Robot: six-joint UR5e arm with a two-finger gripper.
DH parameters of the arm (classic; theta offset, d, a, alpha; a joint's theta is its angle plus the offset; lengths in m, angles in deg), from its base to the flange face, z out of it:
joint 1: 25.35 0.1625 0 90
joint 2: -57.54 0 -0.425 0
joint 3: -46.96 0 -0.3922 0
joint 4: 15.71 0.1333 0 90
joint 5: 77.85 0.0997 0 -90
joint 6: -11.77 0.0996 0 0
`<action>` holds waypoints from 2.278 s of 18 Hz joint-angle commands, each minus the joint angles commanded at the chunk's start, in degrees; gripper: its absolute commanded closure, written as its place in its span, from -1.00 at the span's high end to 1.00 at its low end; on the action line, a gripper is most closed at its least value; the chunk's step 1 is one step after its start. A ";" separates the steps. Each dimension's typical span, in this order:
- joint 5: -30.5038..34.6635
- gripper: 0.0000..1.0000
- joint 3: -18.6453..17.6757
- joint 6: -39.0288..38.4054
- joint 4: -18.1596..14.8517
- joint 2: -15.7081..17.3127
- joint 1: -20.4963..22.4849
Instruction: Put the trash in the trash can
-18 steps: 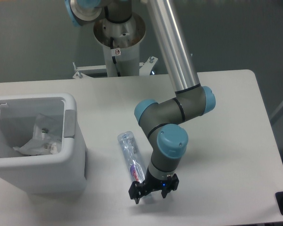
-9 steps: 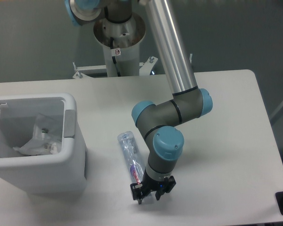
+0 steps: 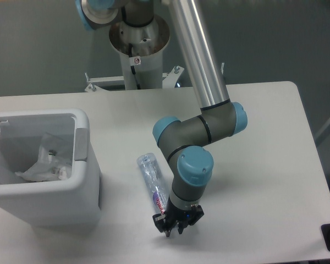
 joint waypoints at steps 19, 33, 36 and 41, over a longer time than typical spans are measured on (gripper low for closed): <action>-0.26 -0.56 14.49 -3.87 4.92 20.22 3.61; -0.18 -0.56 13.97 -6.23 6.06 22.78 -13.97; -0.18 -0.56 13.97 -7.21 6.06 21.46 -16.43; 0.00 -0.56 12.31 -7.47 5.98 20.75 -18.63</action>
